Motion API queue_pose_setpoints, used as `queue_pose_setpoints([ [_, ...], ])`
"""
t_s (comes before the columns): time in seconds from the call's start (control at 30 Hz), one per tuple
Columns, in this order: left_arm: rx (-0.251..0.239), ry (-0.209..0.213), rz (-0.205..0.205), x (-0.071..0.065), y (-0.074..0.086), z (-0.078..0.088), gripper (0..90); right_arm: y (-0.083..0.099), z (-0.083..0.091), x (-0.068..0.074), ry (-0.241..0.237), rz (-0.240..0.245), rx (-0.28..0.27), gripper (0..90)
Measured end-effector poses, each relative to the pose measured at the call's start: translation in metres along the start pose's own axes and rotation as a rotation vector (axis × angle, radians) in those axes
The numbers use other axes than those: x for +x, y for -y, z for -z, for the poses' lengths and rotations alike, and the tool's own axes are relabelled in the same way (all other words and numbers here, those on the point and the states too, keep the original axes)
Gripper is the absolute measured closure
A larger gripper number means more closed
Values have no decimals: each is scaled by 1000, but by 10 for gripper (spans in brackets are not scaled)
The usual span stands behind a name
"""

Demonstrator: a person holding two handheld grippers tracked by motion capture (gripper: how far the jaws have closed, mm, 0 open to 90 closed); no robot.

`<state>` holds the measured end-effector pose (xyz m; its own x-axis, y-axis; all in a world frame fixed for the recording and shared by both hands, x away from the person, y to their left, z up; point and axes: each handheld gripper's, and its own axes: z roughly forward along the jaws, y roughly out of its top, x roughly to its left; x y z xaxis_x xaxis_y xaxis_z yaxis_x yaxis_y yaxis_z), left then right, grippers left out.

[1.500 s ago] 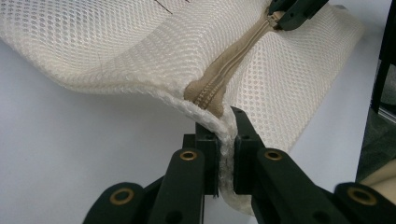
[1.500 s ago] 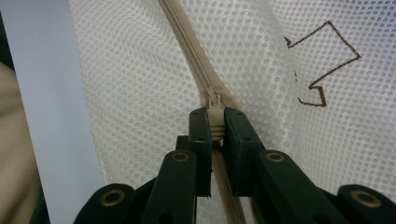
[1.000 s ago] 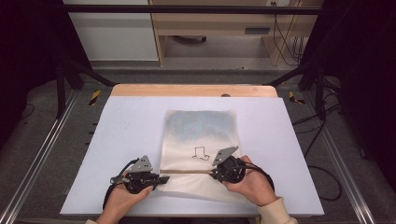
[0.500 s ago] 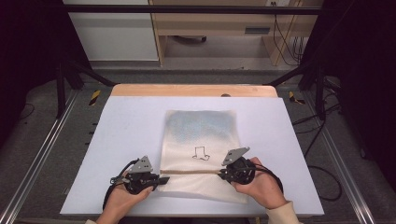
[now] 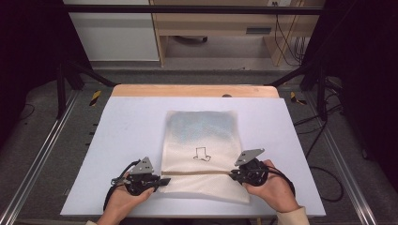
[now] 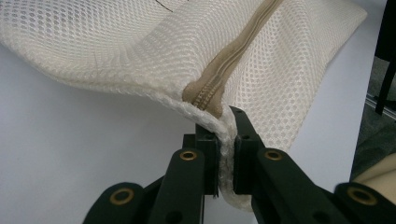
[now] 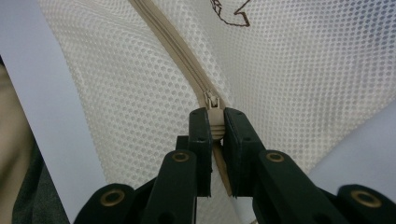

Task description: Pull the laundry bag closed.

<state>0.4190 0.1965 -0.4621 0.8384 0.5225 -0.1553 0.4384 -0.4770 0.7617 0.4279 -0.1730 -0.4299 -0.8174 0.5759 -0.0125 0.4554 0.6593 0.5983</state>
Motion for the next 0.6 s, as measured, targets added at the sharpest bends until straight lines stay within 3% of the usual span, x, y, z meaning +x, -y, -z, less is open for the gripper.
queue_pose_setpoints([
  [0.6,-2,-2,-1,0,0,0,842,21,9,-10,21,-54,-3,822],
])
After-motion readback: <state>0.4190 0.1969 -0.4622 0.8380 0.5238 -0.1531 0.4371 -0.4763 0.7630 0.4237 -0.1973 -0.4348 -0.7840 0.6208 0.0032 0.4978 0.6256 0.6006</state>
